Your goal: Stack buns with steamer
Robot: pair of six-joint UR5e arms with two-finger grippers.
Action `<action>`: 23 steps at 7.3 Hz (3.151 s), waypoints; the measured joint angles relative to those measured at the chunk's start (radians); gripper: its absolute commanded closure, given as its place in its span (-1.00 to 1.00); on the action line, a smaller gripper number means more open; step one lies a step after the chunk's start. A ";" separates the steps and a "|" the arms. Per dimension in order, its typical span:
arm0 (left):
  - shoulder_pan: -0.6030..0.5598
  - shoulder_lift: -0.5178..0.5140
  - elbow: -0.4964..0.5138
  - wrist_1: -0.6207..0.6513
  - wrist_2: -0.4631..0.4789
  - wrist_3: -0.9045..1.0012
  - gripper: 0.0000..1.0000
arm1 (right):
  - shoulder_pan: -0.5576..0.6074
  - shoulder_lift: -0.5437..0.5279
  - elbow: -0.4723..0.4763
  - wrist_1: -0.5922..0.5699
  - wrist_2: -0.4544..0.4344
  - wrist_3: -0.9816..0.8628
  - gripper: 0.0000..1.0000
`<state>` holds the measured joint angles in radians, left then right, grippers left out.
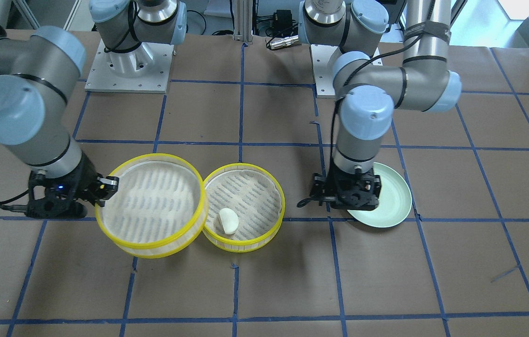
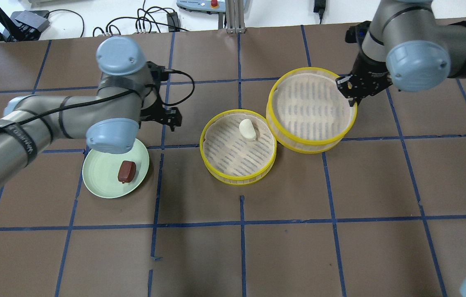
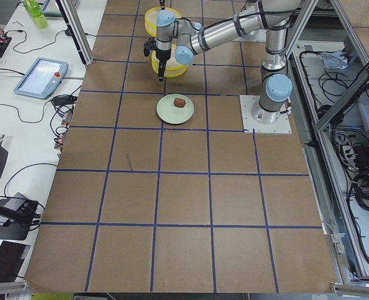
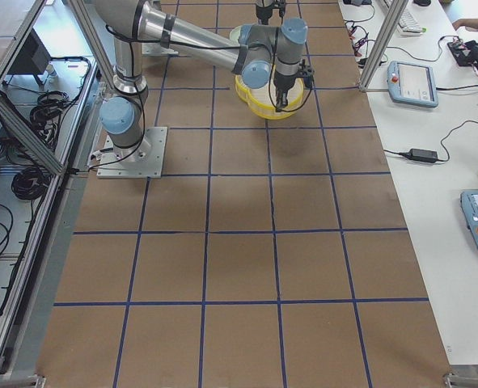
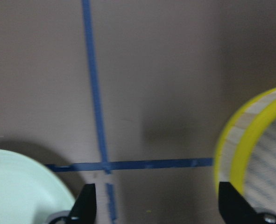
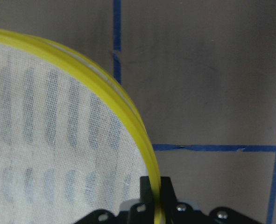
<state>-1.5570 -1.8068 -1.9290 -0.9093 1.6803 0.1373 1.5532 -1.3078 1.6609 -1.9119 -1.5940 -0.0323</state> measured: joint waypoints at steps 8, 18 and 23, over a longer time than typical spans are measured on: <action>0.209 0.038 -0.199 -0.017 -0.105 0.143 0.35 | 0.255 0.068 0.018 -0.016 -0.003 0.316 0.84; -0.075 0.169 0.255 -0.551 -0.225 -0.304 0.76 | 0.209 0.011 -0.018 -0.001 -0.005 0.285 -1.00; -0.217 0.032 0.264 -0.224 -0.343 -0.501 -1.00 | 0.045 -0.213 -0.165 0.383 0.072 0.228 -1.00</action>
<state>-1.7741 -1.7750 -1.6647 -1.1332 1.3368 -0.3633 1.5980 -1.5211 1.4957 -1.5286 -1.5220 0.1961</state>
